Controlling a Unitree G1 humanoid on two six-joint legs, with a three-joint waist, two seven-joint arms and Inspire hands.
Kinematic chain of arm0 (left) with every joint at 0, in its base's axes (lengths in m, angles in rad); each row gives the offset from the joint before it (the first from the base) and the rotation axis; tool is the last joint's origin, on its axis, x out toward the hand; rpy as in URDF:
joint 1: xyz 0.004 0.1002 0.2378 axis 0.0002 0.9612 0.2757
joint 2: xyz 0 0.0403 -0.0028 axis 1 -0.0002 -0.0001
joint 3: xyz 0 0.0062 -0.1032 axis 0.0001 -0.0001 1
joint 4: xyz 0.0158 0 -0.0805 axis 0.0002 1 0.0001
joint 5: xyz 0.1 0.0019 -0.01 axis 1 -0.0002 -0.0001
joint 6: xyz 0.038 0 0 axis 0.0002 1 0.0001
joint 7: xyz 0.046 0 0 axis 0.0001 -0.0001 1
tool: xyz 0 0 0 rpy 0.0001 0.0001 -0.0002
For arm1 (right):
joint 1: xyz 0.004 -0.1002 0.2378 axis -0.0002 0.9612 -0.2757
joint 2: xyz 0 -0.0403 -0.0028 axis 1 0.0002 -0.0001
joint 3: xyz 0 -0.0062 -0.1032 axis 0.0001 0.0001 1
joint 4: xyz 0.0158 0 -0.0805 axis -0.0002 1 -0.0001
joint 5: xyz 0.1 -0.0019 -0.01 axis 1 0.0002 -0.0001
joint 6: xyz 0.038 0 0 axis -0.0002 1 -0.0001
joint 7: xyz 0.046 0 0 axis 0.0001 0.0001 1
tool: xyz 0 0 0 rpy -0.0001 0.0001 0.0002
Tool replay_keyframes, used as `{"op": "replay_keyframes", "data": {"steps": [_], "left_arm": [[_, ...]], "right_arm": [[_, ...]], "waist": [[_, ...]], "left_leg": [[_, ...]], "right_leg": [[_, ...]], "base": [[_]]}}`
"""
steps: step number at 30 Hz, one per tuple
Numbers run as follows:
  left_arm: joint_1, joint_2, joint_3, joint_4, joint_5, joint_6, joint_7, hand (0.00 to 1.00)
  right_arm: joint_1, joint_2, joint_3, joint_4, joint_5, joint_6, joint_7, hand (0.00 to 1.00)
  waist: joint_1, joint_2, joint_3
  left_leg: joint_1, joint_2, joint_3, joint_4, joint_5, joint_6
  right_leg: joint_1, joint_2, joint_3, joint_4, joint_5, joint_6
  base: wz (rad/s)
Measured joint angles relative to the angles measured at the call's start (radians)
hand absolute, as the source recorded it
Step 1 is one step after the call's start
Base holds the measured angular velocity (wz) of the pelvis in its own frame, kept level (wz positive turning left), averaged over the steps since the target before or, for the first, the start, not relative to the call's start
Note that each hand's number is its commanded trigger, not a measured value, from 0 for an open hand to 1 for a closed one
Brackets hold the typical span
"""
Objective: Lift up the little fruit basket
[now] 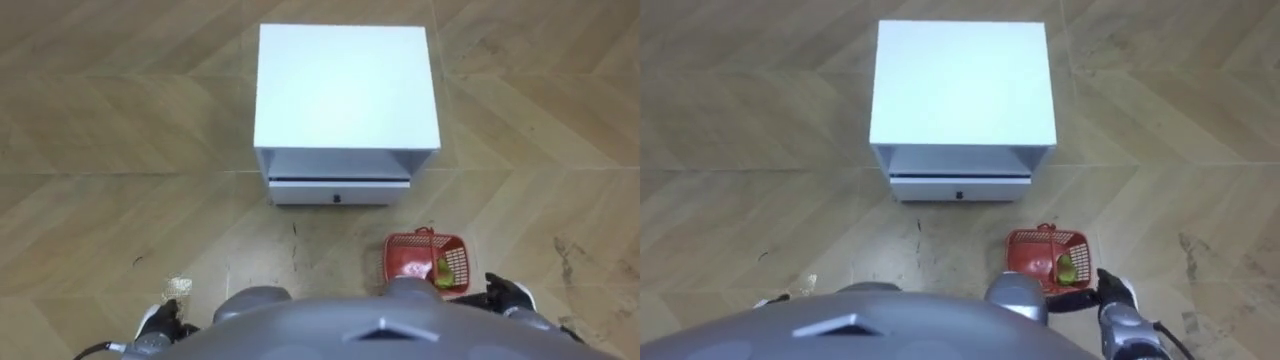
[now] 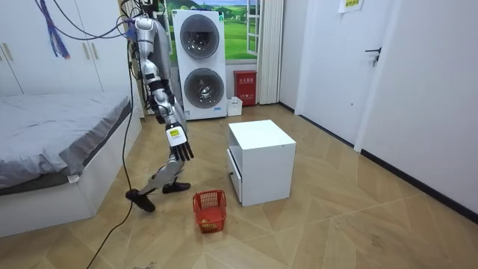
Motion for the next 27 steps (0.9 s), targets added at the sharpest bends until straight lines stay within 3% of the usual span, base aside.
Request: {"op": "replay_keyframes", "data": {"steps": [2,4,5,6,7,8,9,10,11,12,13,16,19,21,22,23,24,25,26,27], "left_arm": [[-0.005,0.002,-0.001,0.000,-0.006,-0.001,0.001,0.00],[-0.058,0.002,-0.001,0.003,-0.023,-0.003,0.002,0.00],[-0.095,0.003,-0.001,0.006,-0.031,-0.008,0.007,0.00],[-0.112,0.003,-0.001,0.006,-0.039,-0.012,0.012,0.00],[-0.135,0.005,-0.001,0.007,-0.062,-0.021,0.020,0.00],[-0.152,0.006,-0.006,0.012,-0.094,-0.029,0.028,0.00],[-0.160,0.009,-0.012,0.014,-0.106,-0.033,0.028,0.00],[-0.172,0.018,-0.023,0.022,-0.116,-0.037,0.028,0.00],[-0.189,0.027,-0.022,0.047,-0.120,-0.038,0.032,0.00],[-0.198,0.028,-0.023,0.057,-0.129,-0.037,0.037,0.00],[-0.194,0.031,-0.035,0.068,-0.157,-0.037,0.051,0.00],[-0.197,0.049,-0.054,0.087,-0.186,-0.045,0.059,0.00],[-0.208,0.065,-0.089,0.112,-0.250,-0.065,0.103,0.00],[-0.236,0.074,-0.123,0.141,-0.271,-0.084,0.131,0.00],[-0.249,0.071,-0.141,0.155,-0.281,-0.107,0.148,0.00],[-0.241,0.056,-0.148,0.163,-0.291,-0.120,0.155,0.00],[-0.237,0.051,-0.155,0.171,-0.295,-0.121,0.156,0.00],[-0.240,0.057,-0.168,0.183,-0.312,-0.121,0.161,0.00],[-0.244,0.076,-0.182,0.202,-0.321,-0.124,0.182,0.00],[-0.245,0.086,-0.193,0.207,-0.334,-0.128,0.193,0.00]], "right_arm": [[-0.026,0.002,0.021,0.000,0.019,-0.003,0.024,0.00],[-0.081,0.003,0.047,0.000,0.038,-0.013,0.047,0.00],[-0.112,0.004,0.064,0.001,0.046,-0.018,0.048,0.00],[-0.126,0.004,0.078,-0.001,0.047,-0.018,0.048,0.00],[-0.160,0.006,0.096,-0.002,0.045,-0.017,0.048,0.00],[-0.197,0.004,0.115,-0.005,0.048,-0.016,0.046,0.00],[-0.215,0.004,0.124,-0.008,0.054,-0.016,0.045,0.00],[-0.248,0.004,0.146,-0.009,0.067,-0.019,0.040,0.00],[-0.268,0.007,0.153,-0.015,0.072,-0.018,0.033,0.00],[-0.271,0.009,0.152,-0.024,0.076,-0.018,0.028,0.00],[-0.271,0.009,0.152,-0.052,0.099,-0.020,0.013,0.00],[-0.283,0.009,0.143,-0.095,0.130,-0.031,-0.015,0.00],[-0.293,0.010,0.115,-0.127,0.155,-0.070,-0.055,0.00],[-0.295,0.010,0.105,-0.126,0.160,-0.083,-0.090,0.00],[-0.302,0.008,0.085,-0.126,0.155,-0.084,-0.105,0.00],[-0.331,0.002,0.067,-0.126,0.154,-0.079,-0.119,0.00],[-0.353,-0.001,0.065,-0.127,0.155,-0.079,-0.126,0.00],[-0.396,0.001,0.066,-0.136,0.161,-0.082,-0.143,0.00],[-0.373,0.014,0.066,-0.156,0.157,-0.090,-0.162,0.00],[-0.357,0.018,0.065,-0.160,0.151,-0.095,-0.168,0.00]], "waist": [[0.007,-0.019,-0.0010],[0.016,-0.035,0.0073],[0.031,-0.042,0.0103],[0.039,-0.046,0.0096],[0.062,-0.056,0.0114],[0.084,-0.057,0.0114],[0.091,-0.056,0.0109],[0.107,-0.056,0.0115],[0.115,-0.061,0.0130],[0.115,-0.061,0.0131],[0.115,-0.061,0.0131],[0.111,-0.066,0.0093],[0.071,-0.068,0.0148],[0.047,-0.076,0.0140],[0.005,-0.081,0.0152],[0.016,-0.047,0.0144],[0.024,-0.034,0.0096],[0.034,-0.028,0.0275],[-0.004,-0.058,0.0101],[-0.026,-0.067,0.0061]], "left_leg": [[-0.067,-0.007,0.002,0.044,0.000,-0.001],[-0.195,-0.009,0.003,0.150,0.000,-0.001],[-0.270,-0.007,0.004,0.217,0.000,-0.001],[-0.306,-0.005,0.004,0.251,0.000,-0.002],[-0.377,-0.002,0.002,0.324,-0.001,-0.003],[-0.443,0.010,-0.003,0.394,-0.011,-0.020],[-0.471,0.013,-0.016,0.425,-0.024,-0.040],[-0.523,0.015,-0.042,0.487,-0.051,-0.059],[-0.571,0.020,-0.045,0.552,-0.074,-0.066],[-0.591,0.021,-0.047,0.587,-0.090,-0.073],[-0.633,0.022,-0.048,0.655,-0.116,-0.065],[-0.746,0.011,-0.033,0.807,-0.157,-0.053],[-0.853,0.011,0.023,0.964,-0.201,-0.031],[-0.917,0.028,0.074,1.048,-0.221,-0.036],[-0.968,0.018,0.074,1.131,-0.238,-0.123],[-0.974,-0.010,-0.028,1.241,-0.280,-0.161],[-0.969,-0.027,-0.069,1.271,-0.355,-0.138],[-1.013,-0.029,-0.036,1.311,-0.396,-0.093],[-1.046,-0.030,-0.003,1.343,-0.393,-0.075],[-1.058,-0.029,0.014,1.354,-0.386,-0.061]], "right_leg": [[0.024,-0.006,-0.006,-0.067,-0.005,0.010],[0.030,-0.003,-0.009,-0.196,-0.052,0.031],[0.015,0.002,-0.009,-0.231,-0.131,0.048],[0.006,0.006,-0.009,-0.242,-0.173,0.047],[-0.019,0.010,0.002,-0.239,-0.257,0.039],[-0.057,0.024,0.024,-0.218,-0.329,0.028],[-0.079,0.027,0.027,-0.194,-0.360,0.024],[-0.125,0.033,0.026,-0.131,-0.423,0.017],[-0.164,0.031,0.019,-0.053,-0.477,0.014],[-0.183,0.028,0.017,-0.005,-0.497,0.012],[-0.227,0.018,0.016,0.102,-0.524,0.012],[-0.366,-0.025,0.028,0.402,-0.531,0.009],[-0.465,-0.088,0.052,0.686,-0.530,0.009],[-0.517,-0.122,0.077,0.823,-0.529,0.008],[-0.547,-0.140,0.072,0.874,-0.540,-0.005],[-0.599,-0.133,0.088,0.927,-0.543,-0.008],[-0.637,-0.139,0.102,0.964,-0.544,-0.007],[-0.681,-0.162,0.139,1.063,-0.537,0.003],[-0.621,-0.198,0.160,1.158,-0.475,0.024],[-0.564,-0.208,0.161,1.177,-0.446,0.022]], "base": [[0.09],[0.20],[0.16],[0.00],[-0.17],[-0.25],[-0.26],[-0.16],[-0.06],[0.07],[0.17],[0.29],[0.69],[1.13],[0.70],[0.26],[-0.66],[-0.23],[0.29],[0.96]]}}
